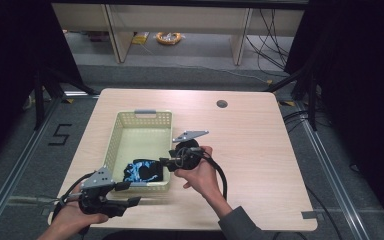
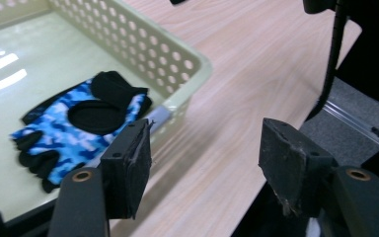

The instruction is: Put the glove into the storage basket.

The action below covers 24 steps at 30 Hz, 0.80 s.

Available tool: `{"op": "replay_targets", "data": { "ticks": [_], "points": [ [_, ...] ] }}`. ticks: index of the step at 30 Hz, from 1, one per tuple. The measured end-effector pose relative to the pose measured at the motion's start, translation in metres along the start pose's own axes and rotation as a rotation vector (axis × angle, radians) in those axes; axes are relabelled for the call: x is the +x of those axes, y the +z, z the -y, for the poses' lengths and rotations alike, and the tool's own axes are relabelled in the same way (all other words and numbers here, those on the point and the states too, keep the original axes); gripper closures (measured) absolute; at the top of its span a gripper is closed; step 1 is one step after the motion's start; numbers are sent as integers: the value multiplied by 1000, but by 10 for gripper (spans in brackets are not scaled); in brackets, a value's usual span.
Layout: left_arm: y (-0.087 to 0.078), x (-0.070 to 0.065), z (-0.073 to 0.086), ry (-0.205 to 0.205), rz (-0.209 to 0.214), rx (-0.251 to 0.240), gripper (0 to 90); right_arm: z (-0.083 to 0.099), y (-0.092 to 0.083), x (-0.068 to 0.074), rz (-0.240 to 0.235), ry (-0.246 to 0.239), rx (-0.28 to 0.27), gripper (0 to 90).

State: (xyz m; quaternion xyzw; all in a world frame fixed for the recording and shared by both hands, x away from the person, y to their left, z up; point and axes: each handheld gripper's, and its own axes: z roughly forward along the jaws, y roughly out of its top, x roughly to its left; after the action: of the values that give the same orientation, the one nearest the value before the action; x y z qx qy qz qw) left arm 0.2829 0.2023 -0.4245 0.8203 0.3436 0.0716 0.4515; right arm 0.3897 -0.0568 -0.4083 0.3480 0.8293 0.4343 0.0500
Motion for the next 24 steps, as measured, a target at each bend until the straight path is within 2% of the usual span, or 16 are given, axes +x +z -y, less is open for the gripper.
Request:
{"op": "replay_targets", "data": {
  "ticks": [3, 4, 5, 6, 9, 11, 12, 13, 14, 15, 16, 17, 19, 20, 22, 24],
  "points": [
    [4, -9, 3, -5, 14, -16, 363, 4, -11, -2, -3, 8, -20, 523],
    [5, -11, 4, 17, 20, -19, 363, 7, -14, -4, -1, 8, -33, 520],
    [7, -17, 7, 4, 21, -30, 361, 9, -19, -6, 10, 5, -37, 516],
    [8, -19, 9, 8, 26, -36, 358, 12, -24, -7, -4, 24, -49, 509],
    [10, -25, 15, 37, 30, -46, 346, 19, -34, -11, 18, 2, -62, 492],
    [12, -29, 22, 47, 13, -20, 328, 25, -40, -12, 22, 14, -68, 470],
    [16, -30, 26, 40, 15, -38, 321, 29, -44, -13, 25, 13, -70, 457],
    [17, -30, 29, 60, 14, -39, 316, 32, -48, -14, 36, 0, -73, 449],
    [18, -30, 31, 67, 9, -26, 309, 35, -50, -14, 36, 16, -73, 442],
    [21, -32, 36, 33, 9, -26, 303, 37, -52, -16, 39, -18, -81, 432],
    [22, -32, 38, 28, 7, -34, 300, 42, -54, -15, 28, 4, -80, 421],
    [24, -30, 41, 46, -3, -29, 294, 45, -55, -15, 27, 7, -81, 415],
    [27, -31, 46, -2, -6, -41, 272, 53, -59, -15, 27, -2, -75, 401],
    [27, -29, 48, 9, -13, -41, 257, 58, -61, -15, 37, -2, -70, 397],
    [28, -27, 52, -25, -18, -42, 237, 63, -65, -16, 48, -18, -68, 394],
    [28, -25, 55, -26, -18, -52, 219, 70, -68, -17, 50, -12, -77, 388]
  ]
}}
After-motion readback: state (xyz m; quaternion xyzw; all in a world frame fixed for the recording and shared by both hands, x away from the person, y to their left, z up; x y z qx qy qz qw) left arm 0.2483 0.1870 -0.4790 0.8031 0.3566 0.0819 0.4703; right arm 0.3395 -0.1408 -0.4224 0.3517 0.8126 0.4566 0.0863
